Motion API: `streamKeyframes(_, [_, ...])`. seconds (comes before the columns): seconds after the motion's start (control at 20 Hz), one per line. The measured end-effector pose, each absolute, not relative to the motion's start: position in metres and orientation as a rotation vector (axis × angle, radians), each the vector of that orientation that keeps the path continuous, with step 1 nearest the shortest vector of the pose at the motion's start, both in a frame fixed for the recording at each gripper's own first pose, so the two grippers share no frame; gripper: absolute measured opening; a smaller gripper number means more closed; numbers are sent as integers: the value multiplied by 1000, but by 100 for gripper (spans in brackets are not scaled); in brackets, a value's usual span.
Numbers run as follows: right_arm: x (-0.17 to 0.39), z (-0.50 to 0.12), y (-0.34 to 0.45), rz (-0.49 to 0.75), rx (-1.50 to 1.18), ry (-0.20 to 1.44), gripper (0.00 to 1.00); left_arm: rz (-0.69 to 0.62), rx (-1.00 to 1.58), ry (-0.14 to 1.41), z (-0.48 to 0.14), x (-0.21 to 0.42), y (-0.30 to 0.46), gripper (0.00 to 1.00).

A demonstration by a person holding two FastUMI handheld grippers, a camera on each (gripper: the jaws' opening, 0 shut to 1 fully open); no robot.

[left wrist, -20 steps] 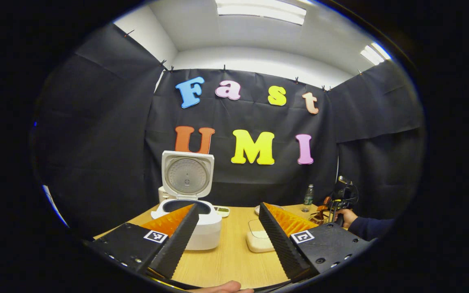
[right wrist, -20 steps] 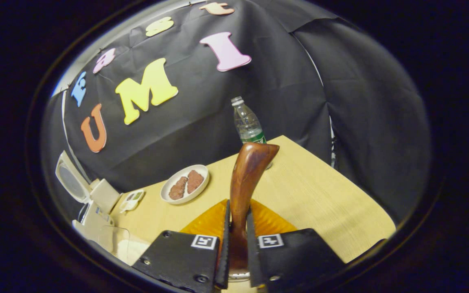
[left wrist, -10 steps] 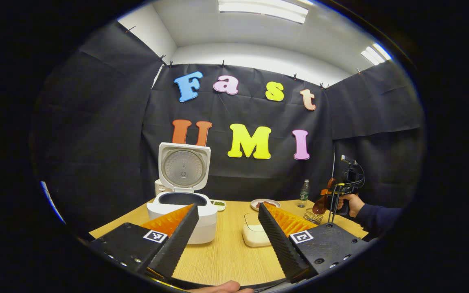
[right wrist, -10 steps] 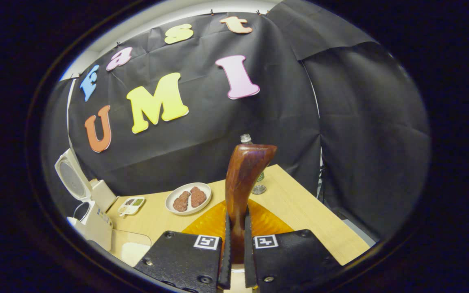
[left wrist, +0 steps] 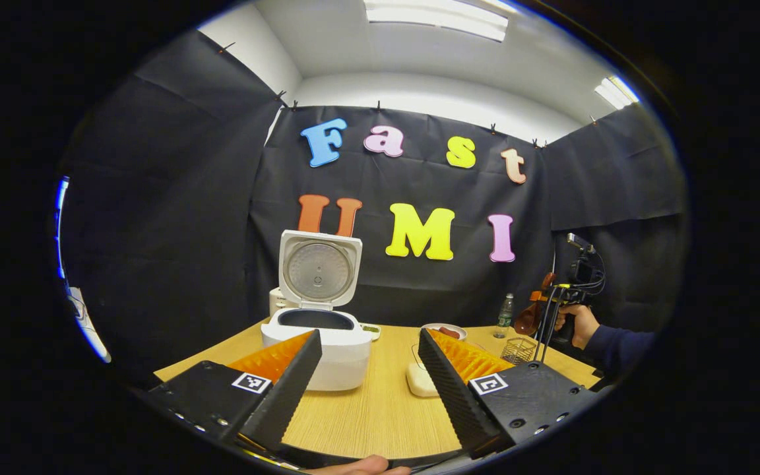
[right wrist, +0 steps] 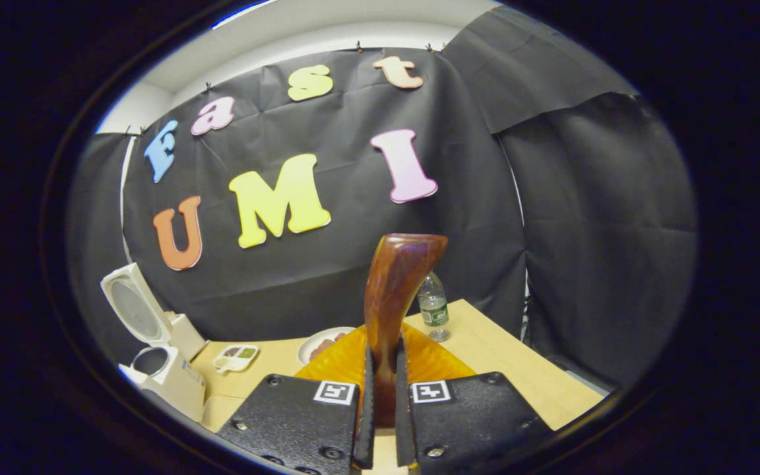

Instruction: Close the left gripper, press the button to open the rice cooker; take a wooden spoon from the chopstick holder with the right hand, scoop a spoonful of rice and pour it into the rice cooker, then put the wooden spoon back into the chopstick holder.

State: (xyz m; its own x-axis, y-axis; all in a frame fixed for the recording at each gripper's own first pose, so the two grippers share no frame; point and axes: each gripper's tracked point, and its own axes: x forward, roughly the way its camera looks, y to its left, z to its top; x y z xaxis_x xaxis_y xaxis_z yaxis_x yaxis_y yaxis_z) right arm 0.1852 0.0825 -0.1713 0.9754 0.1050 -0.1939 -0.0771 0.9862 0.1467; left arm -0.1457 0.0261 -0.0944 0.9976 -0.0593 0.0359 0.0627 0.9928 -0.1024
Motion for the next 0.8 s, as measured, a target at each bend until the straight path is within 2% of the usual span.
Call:
streamKeyframes(0.1, [181, -176, 97, 102, 160, 208, 15, -56, -80, -42, -94, -151, 28, 94])
streamKeyframes(0.15, [179, -174, 104, 110, 171, 204, 18, -52, -68, -45, -94, -151, 30, 94])
streamKeyframes(0.3, [168, -165, 132, 146, 214, 180, 15, -51, -52, -40, -96, -153, 31, 94])
streamKeyframes(0.45, [157, -173, 171, 216, 208, 194, 18, -66, -37, -39, -94, -159, 28, 94])
streamKeyframes(0.7, [146, -221, 218, 261, 71, 255, 18, -94, -18, -31, -100, -159, 19, 94])
streamKeyframes(0.8, [144, -243, 233, 276, 13, 276, 14, -106, -14, -28, -100, -160, 15, 94])
